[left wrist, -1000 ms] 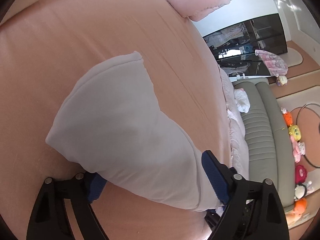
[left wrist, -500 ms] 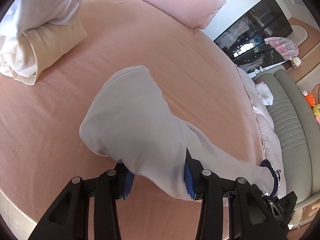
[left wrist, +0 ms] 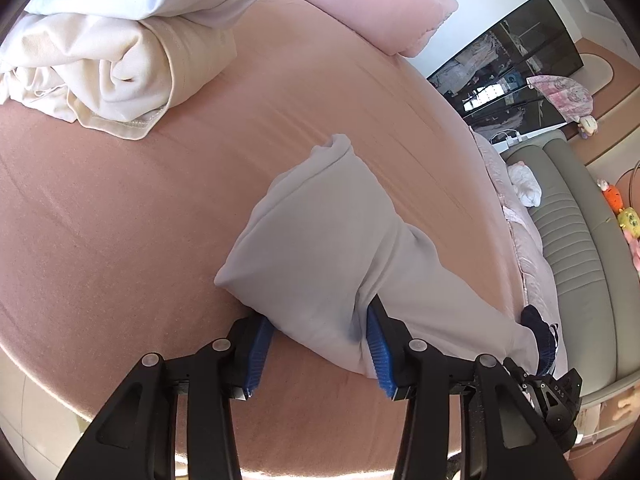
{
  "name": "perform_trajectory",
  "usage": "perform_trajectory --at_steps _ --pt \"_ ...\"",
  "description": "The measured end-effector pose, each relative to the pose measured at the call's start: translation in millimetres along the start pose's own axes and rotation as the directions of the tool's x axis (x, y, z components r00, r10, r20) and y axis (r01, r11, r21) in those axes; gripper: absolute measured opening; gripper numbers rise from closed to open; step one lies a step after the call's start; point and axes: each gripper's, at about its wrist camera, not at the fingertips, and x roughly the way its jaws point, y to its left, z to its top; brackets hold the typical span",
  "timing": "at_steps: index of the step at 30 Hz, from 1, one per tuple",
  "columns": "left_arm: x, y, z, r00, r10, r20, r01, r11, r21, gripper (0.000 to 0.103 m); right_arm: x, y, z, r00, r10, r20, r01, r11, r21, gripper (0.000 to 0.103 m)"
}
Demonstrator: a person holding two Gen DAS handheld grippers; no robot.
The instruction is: Fold clothes
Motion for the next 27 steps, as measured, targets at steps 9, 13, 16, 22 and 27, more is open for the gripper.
perform_trajectory --at_steps 9,13,16,22,27 --pt "8.0 -25.5 11.0 0.992 0.033 -0.125 -0.024 0.997 0.069 0.075 4.7 -16.8 7.1 0.993 0.116 -0.030 -0.111 0.984 0.142 0.040" --pt "2.4 -54.0 4.4 0.987 0.127 -0.093 -0.106 0.973 0.204 0.081 5.7 -17.6 8.7 0.990 0.140 -0.034 -0.133 0.977 0.169 0.044" --pt "-2.1 -73.6 -3.3 0.977 0.209 -0.034 -0.189 0.933 0.307 0.081 5.9 -17.9 8.9 0.987 0.156 -0.036 -0.147 0.972 0.184 0.049" --pt "-1.8 -105.8 -15.3 0.935 0.349 0.066 -0.338 0.818 0.465 0.081 7.0 -16.5 8.0 0.989 0.144 -0.032 -0.136 0.972 0.191 0.051" --pt "-6.5 -134.5 -33.4 0.890 0.419 0.181 -0.438 0.675 0.594 0.081 8.4 -3.9 6.4 0.997 0.069 -0.033 -0.065 0.990 0.126 0.050"
